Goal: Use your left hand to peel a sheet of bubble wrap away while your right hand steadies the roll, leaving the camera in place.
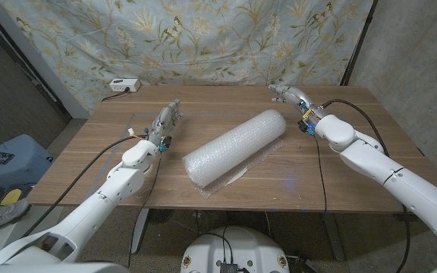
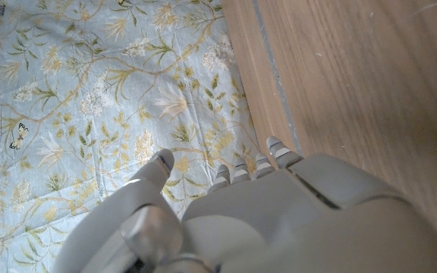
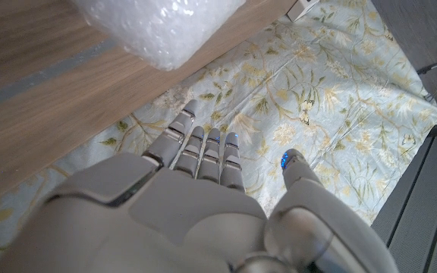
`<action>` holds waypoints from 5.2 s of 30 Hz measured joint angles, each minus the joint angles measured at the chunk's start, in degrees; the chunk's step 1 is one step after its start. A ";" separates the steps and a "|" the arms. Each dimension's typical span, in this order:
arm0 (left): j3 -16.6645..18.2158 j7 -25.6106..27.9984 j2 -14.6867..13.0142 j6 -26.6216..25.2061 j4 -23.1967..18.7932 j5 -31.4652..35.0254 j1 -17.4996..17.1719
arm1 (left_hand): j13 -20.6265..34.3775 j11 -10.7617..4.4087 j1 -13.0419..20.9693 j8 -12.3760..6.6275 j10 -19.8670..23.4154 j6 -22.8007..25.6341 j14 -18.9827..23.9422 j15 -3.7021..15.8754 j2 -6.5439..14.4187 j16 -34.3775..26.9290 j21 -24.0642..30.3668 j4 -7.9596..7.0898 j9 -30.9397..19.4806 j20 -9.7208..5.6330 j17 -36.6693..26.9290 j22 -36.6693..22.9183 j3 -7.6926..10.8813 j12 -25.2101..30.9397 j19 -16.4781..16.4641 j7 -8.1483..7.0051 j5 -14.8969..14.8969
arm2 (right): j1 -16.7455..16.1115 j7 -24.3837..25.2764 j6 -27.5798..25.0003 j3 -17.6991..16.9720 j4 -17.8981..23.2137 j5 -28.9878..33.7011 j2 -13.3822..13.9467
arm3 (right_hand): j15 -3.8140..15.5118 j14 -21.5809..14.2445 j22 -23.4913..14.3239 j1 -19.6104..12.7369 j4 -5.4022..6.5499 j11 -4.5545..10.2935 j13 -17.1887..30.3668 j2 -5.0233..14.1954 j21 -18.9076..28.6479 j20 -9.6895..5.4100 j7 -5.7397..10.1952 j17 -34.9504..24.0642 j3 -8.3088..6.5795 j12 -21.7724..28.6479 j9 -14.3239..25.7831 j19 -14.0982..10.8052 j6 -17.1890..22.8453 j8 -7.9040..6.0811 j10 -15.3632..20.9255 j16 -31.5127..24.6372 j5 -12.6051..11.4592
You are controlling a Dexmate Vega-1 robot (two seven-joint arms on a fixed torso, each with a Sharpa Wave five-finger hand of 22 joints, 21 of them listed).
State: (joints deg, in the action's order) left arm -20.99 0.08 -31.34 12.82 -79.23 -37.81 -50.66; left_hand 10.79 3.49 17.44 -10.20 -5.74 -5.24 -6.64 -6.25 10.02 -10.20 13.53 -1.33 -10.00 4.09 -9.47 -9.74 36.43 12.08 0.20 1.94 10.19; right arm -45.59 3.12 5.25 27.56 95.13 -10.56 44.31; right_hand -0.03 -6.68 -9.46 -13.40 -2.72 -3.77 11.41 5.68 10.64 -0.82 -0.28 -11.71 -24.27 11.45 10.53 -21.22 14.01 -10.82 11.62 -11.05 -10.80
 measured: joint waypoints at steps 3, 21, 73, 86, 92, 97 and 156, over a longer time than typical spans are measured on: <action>0.17 0.21 -0.19 -0.07 -0.35 -0.08 -0.30 | 0.00 0.00 0.09 0.00 0.00 0.00 0.00 0.00 -0.10 0.00 0.00 0.00 0.00 0.00 0.00 0.00 0.00 0.00 0.00 0.00 0.00 | 0.30 -0.28 -0.49 0.65 1.56 2.78 0.96 | 0.00 0.00 0.00 -0.28 -0.22 0.00 0.00 0.15 0.00 0.20 0.00 0.00 0.08 0.00 0.00 0.20 0.00 0.00 0.00 0.00 0.23; 0.79 1.43 -0.29 -0.10 -1.15 -0.31 -1.29 | -0.01 0.00 0.53 0.00 0.00 0.00 -0.01 0.01 -0.07 0.00 -0.44 0.47 0.00 0.00 0.00 0.00 0.00 0.00 0.00 0.00 0.00 | 5.30 -6.10 -2.17 5.52 7.77 20.07 4.75 | 0.31 0.31 0.00 -1.56 -2.37 0.56 0.00 -1.14 0.00 0.52 1.22 0.53 -0.02 0.00 0.00 0.51 -0.83 0.00 -0.26 0.00 0.23; 0.26 3.10 -0.22 -1.69 -2.75 -0.05 -1.95 | -0.02 0.30 0.98 0.00 0.73 0.01 0.20 -0.21 -0.07 0.00 -0.87 1.50 0.01 0.41 0.01 -0.27 -0.08 0.00 -1.03 0.42 0.00 | 13.26 -29.71 8.89 8.24 15.27 43.42 9.72 | -0.82 4.11 0.00 -14.01 -7.88 2.48 0.21 -8.61 -0.28 3.48 1.83 0.78 -1.11 -0.46 0.29 4.91 -5.16 0.00 -5.77 0.23 -0.45; 0.19 3.32 -0.01 -1.81 -2.30 -0.03 -1.96 | -0.02 0.50 1.28 0.00 0.93 0.64 0.20 -0.20 0.24 0.00 -0.87 1.50 0.01 0.20 0.01 -0.27 -0.08 0.00 -1.24 0.41 0.00 | 14.94 -35.72 11.06 9.23 16.19 45.43 8.72 | -2.44 5.74 0.00 -17.85 -7.55 5.36 0.46 -11.40 -0.28 5.77 5.03 0.78 -1.43 -0.46 0.28 6.92 -7.96 0.07 -7.57 0.22 -1.33; 0.09 3.35 0.06 -2.04 -2.19 -0.05 -1.95 | -0.02 0.50 1.28 0.00 0.93 0.64 0.52 0.11 0.24 0.00 -0.87 1.51 0.01 0.00 0.01 -0.27 -0.09 0.00 -1.44 0.41 0.00 | 15.66 -37.71 11.86 9.75 16.33 46.02 7.90 | -2.65 6.56 -0.29 -18.87 -7.55 5.14 0.46 -11.96 -0.28 5.70 5.19 0.63 -1.43 -0.87 0.28 7.95 -10.21 0.50 -9.65 0.22 -1.77; 0.04 3.35 0.11 -2.18 -2.10 -0.16 -1.93 | -0.02 0.19 1.28 0.00 1.24 0.63 0.53 0.09 0.24 0.00 -0.87 1.74 0.01 0.00 0.01 -0.27 -0.32 0.00 -1.44 0.42 0.00 | 16.16 -38.99 12.24 10.14 16.37 46.19 7.29 | -3.25 7.61 -0.29 -19.41 -7.55 4.27 0.46 -12.50 -0.28 6.24 5.42 0.64 -1.43 -0.87 0.27 8.49 -11.58 0.50 -10.87 0.22 -1.77; 0.75 4.66 -1.05 -1.55 -7.25 0.14 -4.48 | 0.27 0.41 1.51 0.00 1.43 0.63 0.81 -0.19 0.46 0.00 -1.33 1.97 0.01 0.31 -0.29 -0.26 -0.56 0.23 -1.74 0.41 0.00 | 20.84 -44.39 14.40 17.56 9.69 50.03 -0.46 | -5.41 11.58 -0.28 -20.02 -6.27 3.88 0.44 -13.12 -0.27 8.60 6.02 0.65 -0.62 -1.09 0.26 12.28 -16.29 0.50 -15.97 0.40 -2.55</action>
State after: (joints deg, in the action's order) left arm -20.24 4.73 -32.38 11.26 -86.47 -37.67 -55.14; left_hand 11.06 3.89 18.95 -10.20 -4.30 -4.61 -5.83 -6.44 10.49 -10.20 12.20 0.64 -9.98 4.40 -9.75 -10.00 35.87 12.31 -1.54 2.35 10.19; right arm -24.76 -41.27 19.65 45.12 104.82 39.46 43.85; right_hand -5.44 4.90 -9.74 -33.42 -8.99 0.12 11.85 -7.44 10.37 7.78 5.73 -11.06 -24.89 10.36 10.79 -8.94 -2.28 -10.32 -4.35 -10.64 -13.35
